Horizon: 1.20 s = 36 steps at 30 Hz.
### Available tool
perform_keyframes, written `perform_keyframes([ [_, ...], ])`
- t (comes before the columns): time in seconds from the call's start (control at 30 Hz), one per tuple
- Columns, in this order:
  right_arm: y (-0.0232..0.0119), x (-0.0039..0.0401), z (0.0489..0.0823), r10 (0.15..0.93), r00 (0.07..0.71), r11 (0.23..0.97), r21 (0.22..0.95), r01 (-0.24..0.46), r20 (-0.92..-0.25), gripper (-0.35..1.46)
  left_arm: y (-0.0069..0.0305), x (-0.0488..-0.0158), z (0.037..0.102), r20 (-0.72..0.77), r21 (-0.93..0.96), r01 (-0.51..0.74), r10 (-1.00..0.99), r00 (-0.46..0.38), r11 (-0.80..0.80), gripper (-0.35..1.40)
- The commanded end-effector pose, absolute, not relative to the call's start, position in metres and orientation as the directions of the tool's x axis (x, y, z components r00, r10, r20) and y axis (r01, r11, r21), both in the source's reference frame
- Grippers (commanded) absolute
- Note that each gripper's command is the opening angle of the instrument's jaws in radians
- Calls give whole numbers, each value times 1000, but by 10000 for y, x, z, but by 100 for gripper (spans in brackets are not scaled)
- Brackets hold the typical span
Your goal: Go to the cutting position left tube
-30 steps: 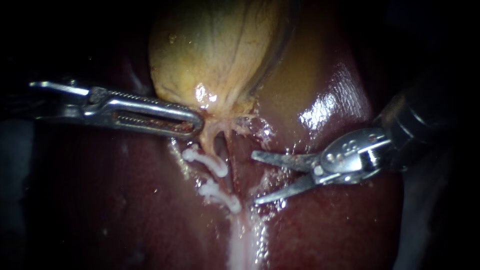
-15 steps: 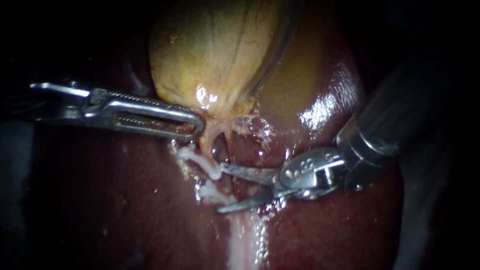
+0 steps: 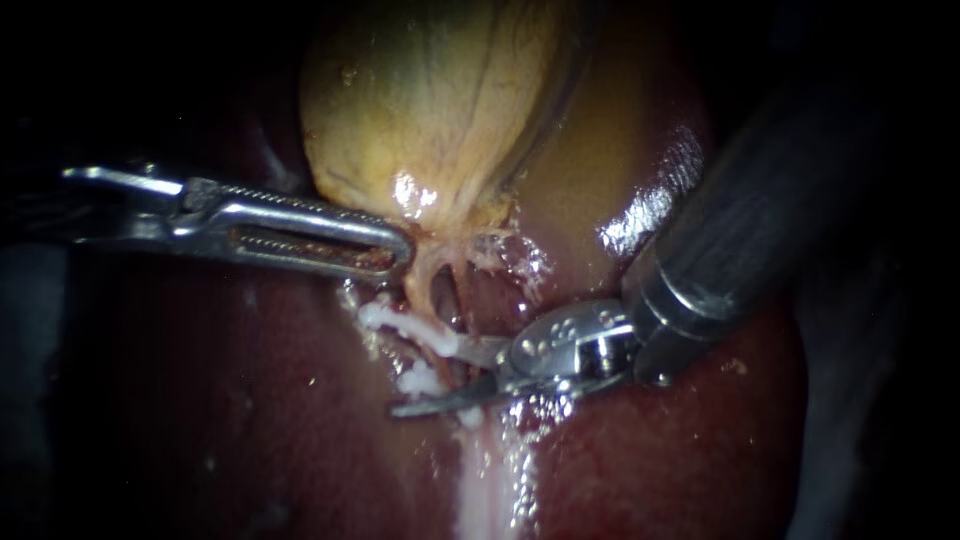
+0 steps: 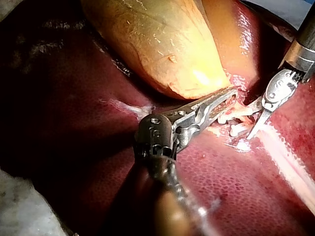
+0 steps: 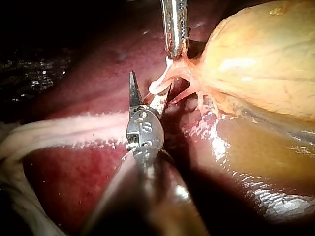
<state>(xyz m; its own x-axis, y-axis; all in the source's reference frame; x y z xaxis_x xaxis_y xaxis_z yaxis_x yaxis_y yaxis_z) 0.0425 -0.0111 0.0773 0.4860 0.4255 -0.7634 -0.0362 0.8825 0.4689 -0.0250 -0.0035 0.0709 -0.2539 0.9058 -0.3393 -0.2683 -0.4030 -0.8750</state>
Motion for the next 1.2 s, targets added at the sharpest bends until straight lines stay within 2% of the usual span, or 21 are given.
perform_keyframes([
  [0.03, -110, 427, 774, 437, 478, 878, 477, -42, -762, 143, -36, -250, 710, -339, -875, -269, 906, -254, -403, -35],
  [0.3, -106, 442, 777, 493, 428, 852, 519, -63, -757, 143, -37, -251, 709, -339, -875, -269, 906, -254, -403, -35],
  [0.53, -108, 451, 780, 524, 414, 834, 548, -70, -744, 143, -37, -251, 709, -339, -875, -269, 906, -254, -403, -35],
  [1.2, -113, 463, 791, 528, 406, 831, 552, -66, -746, 143, -37, -252, 708, -339, -875, -269, 906, -254, -403, -35],
])
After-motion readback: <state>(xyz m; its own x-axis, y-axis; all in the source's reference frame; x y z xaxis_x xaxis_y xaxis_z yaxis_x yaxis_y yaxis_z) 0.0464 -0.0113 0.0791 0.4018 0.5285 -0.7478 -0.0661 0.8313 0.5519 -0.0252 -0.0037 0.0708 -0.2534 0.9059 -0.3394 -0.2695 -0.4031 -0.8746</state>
